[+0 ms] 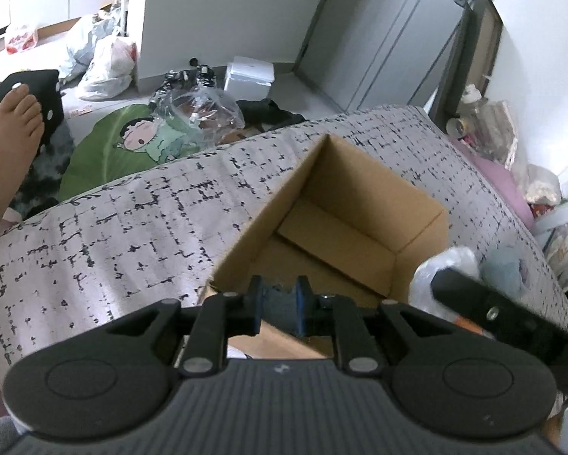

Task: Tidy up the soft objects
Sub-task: 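Open the left gripper to drop the octopus while the right gripper drops the bag into the box, then withdraw both grippers from the box toward the remaining items on the bed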

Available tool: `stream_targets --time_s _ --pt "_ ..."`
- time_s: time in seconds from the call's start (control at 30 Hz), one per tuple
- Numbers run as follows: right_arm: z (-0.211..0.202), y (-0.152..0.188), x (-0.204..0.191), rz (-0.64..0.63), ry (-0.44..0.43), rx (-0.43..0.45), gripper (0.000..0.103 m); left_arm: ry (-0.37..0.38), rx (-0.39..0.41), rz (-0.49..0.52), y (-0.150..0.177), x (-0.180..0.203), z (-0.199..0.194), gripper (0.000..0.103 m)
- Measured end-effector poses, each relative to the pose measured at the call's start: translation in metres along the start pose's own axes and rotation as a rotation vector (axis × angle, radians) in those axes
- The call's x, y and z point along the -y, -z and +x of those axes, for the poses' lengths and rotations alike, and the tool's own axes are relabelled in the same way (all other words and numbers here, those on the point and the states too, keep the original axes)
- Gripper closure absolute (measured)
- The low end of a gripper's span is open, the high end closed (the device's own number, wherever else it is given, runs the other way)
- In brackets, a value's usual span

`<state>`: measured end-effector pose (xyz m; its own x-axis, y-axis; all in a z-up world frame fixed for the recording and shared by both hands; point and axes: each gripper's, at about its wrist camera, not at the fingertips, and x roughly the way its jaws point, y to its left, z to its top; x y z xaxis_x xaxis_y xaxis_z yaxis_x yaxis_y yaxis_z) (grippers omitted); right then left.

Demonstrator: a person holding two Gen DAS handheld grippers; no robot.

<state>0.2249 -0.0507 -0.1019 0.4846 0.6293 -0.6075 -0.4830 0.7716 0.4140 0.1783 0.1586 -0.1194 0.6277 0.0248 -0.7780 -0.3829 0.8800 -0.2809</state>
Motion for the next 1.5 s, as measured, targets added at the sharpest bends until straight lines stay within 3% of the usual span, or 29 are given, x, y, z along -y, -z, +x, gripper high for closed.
stream_targets --time_s 0.1,0.23,0.3,0.37,0.5,0.7,0.9,1.1,1.5 --pt "0.003 0.003 -0.001 -0.003 -0.005 -0.010 0.050 -0.009 0.010 -0.019 -0.003 -0.004 -0.004 0.085" --pt "-0.001 0.003 0.002 0.021 0.005 -0.018 0.039 -0.014 0.010 -0.023 -0.005 -0.003 -0.013 0.077" --pt "-0.010 0.001 0.003 0.035 0.003 -0.004 0.029 -0.041 0.005 -0.014 -0.007 0.000 -0.018 0.064" --pt "-0.019 -0.001 0.005 0.046 0.010 0.013 0.016 -0.061 0.020 -0.001 -0.007 0.005 -0.026 0.057" --pt "-0.037 -0.005 0.013 0.065 0.015 0.025 0.014 -0.050 0.050 0.008 -0.008 0.015 -0.043 0.037" --pt "-0.067 -0.011 0.028 0.074 0.065 0.042 0.005 -0.038 0.085 0.037 -0.006 0.036 -0.069 0.022" --pt "-0.090 -0.014 0.050 0.116 0.128 0.042 0.004 -0.029 0.109 0.073 0.001 0.060 -0.085 0.017" --pt "-0.109 -0.016 0.073 0.167 0.155 0.060 0.000 -0.035 0.156 0.078 0.010 0.079 -0.100 0.001" --pt "-0.130 -0.016 0.098 0.217 0.189 0.054 0.000 -0.014 0.171 0.072 0.025 0.105 -0.104 0.000"
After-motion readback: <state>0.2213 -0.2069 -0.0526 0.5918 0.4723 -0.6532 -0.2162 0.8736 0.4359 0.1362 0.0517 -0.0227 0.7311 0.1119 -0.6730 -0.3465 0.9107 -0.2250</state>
